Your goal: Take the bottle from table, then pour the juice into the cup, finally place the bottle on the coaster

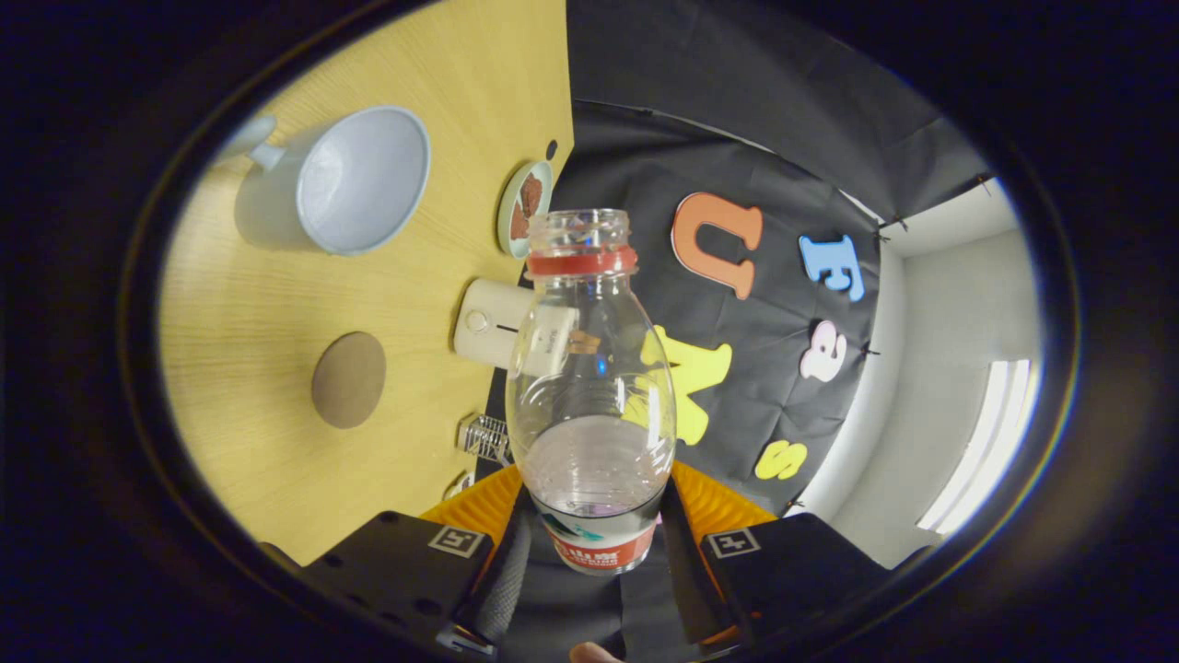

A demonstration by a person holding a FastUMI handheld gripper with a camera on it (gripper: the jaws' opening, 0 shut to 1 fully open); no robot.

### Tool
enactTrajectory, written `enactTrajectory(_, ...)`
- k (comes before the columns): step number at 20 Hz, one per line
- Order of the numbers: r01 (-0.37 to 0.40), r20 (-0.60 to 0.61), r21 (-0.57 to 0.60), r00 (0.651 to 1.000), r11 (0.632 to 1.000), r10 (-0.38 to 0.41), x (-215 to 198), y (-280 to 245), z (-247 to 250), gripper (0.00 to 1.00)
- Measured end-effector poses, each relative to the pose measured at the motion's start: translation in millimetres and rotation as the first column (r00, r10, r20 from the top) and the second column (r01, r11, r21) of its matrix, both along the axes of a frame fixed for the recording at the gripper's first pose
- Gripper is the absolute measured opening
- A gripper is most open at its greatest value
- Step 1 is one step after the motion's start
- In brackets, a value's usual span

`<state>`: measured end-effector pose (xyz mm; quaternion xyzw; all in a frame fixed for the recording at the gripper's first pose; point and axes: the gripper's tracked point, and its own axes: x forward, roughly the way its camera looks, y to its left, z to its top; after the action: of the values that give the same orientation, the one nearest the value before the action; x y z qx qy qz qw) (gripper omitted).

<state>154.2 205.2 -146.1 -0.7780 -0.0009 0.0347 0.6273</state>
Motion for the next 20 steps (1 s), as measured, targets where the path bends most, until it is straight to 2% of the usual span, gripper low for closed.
enactTrajectory(5, 0.054, -0.078, 0.178, 0.996, 0.983, -0.041, -8.8, -9.9, -11.8, 0.73)
enactTrajectory(10, 0.105, -0.154, 0.391, 0.987, 0.914, -0.047, -17.1, -17.8, -18.6, 0.73)
enactTrajectory(13, 0.146, -0.227, 0.545, 0.974, 0.826, -0.022, -26.8, -18.0, -19.1, 0.73)
enactTrajectory(20, 0.212, -0.305, 0.81, 0.949, 0.547, 0.083, -56.4, -15.9, 9.2, 0.73)
